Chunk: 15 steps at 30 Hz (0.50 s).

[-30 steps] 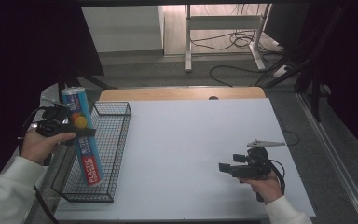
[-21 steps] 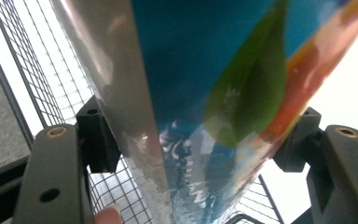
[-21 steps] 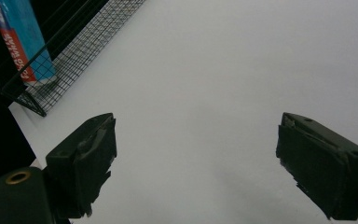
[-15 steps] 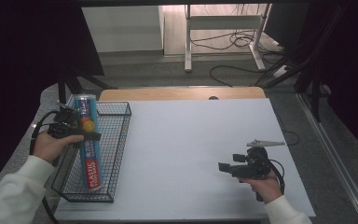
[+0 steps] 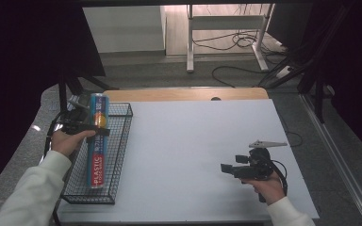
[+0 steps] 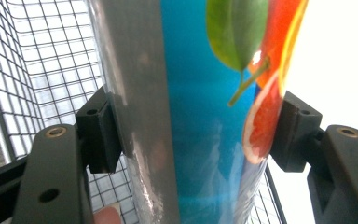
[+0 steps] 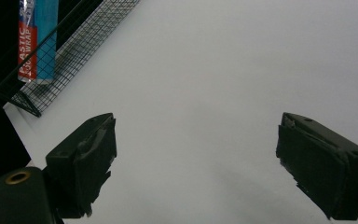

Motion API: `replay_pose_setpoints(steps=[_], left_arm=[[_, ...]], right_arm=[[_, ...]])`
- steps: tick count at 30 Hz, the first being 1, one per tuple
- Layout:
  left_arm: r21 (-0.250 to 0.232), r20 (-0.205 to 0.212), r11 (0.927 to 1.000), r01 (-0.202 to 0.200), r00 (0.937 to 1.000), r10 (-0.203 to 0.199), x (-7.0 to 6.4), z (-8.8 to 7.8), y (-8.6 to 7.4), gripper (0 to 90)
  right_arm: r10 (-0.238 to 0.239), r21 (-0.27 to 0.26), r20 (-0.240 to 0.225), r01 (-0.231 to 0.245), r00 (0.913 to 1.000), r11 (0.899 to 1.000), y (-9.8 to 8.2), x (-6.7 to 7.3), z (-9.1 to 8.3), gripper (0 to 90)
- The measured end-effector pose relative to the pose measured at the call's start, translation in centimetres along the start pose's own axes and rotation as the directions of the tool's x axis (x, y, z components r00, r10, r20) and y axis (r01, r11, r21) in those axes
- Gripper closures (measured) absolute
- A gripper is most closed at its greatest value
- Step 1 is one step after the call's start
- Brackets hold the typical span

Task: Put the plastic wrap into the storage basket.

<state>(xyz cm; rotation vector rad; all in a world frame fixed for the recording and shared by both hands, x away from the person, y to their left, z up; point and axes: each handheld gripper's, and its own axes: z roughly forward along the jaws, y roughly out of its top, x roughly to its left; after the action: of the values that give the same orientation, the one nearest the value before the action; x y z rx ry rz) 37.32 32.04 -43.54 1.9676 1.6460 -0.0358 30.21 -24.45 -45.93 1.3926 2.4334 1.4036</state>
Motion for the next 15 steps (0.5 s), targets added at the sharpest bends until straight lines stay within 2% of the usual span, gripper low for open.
replay_pose_setpoints(steps=[8,15], left_arm=[[0.033,-0.018,0.9981,0.052,0.9985,-0.051,0.7,2.4,0.8,31.4],[0.061,-0.048,0.9958,0.069,0.9967,-0.066,0.6,4.3,1.4,31.3]], right_arm=[[0.006,-0.002,0.007,-0.006,1.0000,1.000,0.0,-0.2,-0.1,13.0],[0.007,0.000,0.011,-0.007,0.9999,1.000,0.0,-0.4,0.0,13.1]])
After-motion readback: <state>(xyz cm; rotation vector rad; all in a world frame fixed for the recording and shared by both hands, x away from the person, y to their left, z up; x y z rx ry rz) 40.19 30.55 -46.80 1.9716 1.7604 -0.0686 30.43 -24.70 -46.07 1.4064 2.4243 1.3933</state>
